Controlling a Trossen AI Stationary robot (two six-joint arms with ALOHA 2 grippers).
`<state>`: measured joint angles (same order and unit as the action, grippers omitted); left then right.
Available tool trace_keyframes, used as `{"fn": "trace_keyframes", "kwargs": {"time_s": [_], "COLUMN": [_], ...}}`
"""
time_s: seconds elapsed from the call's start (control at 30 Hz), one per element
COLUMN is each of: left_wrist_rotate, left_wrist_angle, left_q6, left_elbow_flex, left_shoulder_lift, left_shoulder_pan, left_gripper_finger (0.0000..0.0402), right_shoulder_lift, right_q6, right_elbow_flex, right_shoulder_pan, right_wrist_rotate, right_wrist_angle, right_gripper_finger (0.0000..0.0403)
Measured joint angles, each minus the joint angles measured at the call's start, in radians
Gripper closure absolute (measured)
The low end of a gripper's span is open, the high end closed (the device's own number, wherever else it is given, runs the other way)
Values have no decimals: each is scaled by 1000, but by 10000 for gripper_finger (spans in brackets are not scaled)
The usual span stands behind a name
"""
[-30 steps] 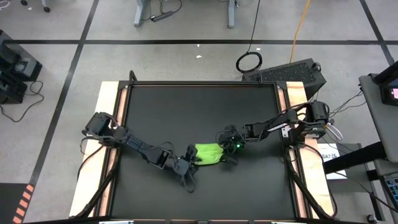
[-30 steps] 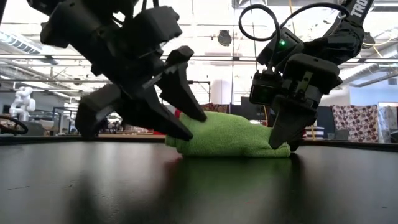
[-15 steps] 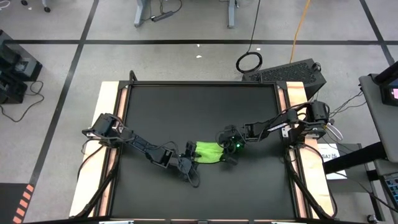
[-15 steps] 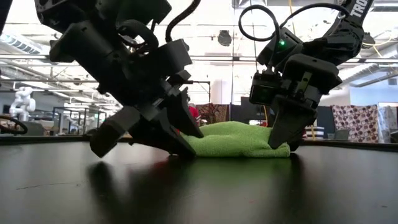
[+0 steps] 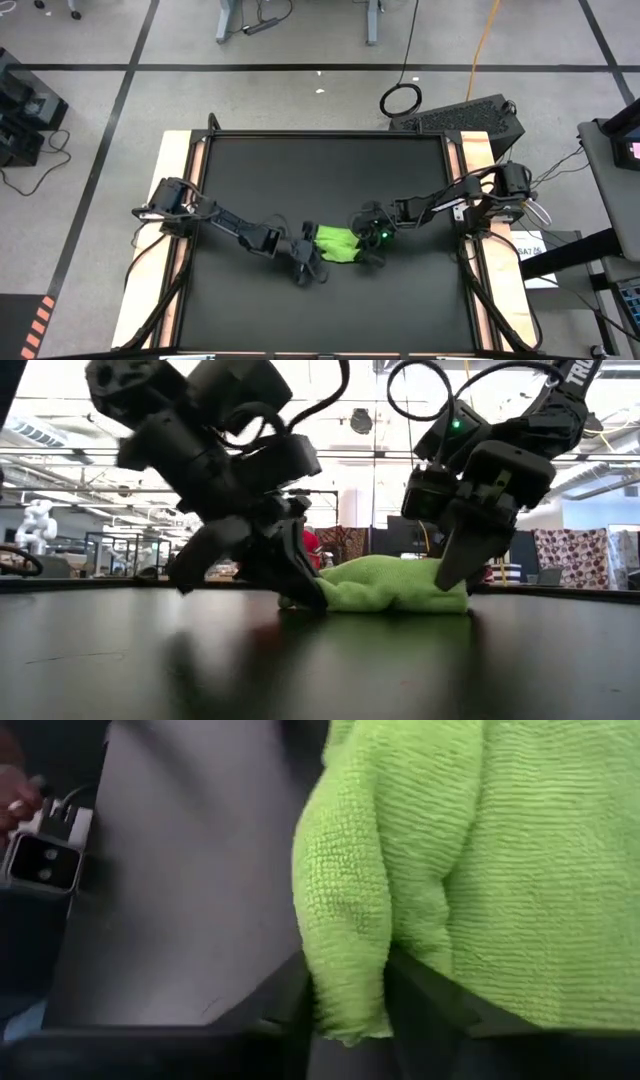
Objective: Roll towel into tight, uniform cylinder
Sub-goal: Roll the green towel
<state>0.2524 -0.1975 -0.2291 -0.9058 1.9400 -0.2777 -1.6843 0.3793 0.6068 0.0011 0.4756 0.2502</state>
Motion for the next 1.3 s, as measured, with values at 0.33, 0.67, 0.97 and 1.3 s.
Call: {"fn": "trace_keyframes", "kwargs": {"time_s": [0.33, 0.67, 0.97, 1.3], "left_wrist_rotate": [-507, -801, -880, -946], "left_wrist_angle": [-26, -44, -43, -45], "left_q6": [242, 382, 448, 486], "left_elbow_flex": [0, 3, 5, 3], "left_shoulder_lift": [2, 7, 7, 6], "left_shoulder_pan": [152, 250, 314, 360], "left_gripper_finger": [386, 373, 370, 369], "right_shoulder_lift": [161, 317, 277, 176], "right_q6": [-139, -337, -516, -649], "right_elbow_flex": [0, 0, 1, 2], "right_shoulder_pan": [44, 188, 350, 433], "right_wrist_rotate": [-118, -414, -625, -812], "right_wrist_angle": [-206, -332, -205, -126], "right_gripper_finger": [168, 163, 187, 179]}}
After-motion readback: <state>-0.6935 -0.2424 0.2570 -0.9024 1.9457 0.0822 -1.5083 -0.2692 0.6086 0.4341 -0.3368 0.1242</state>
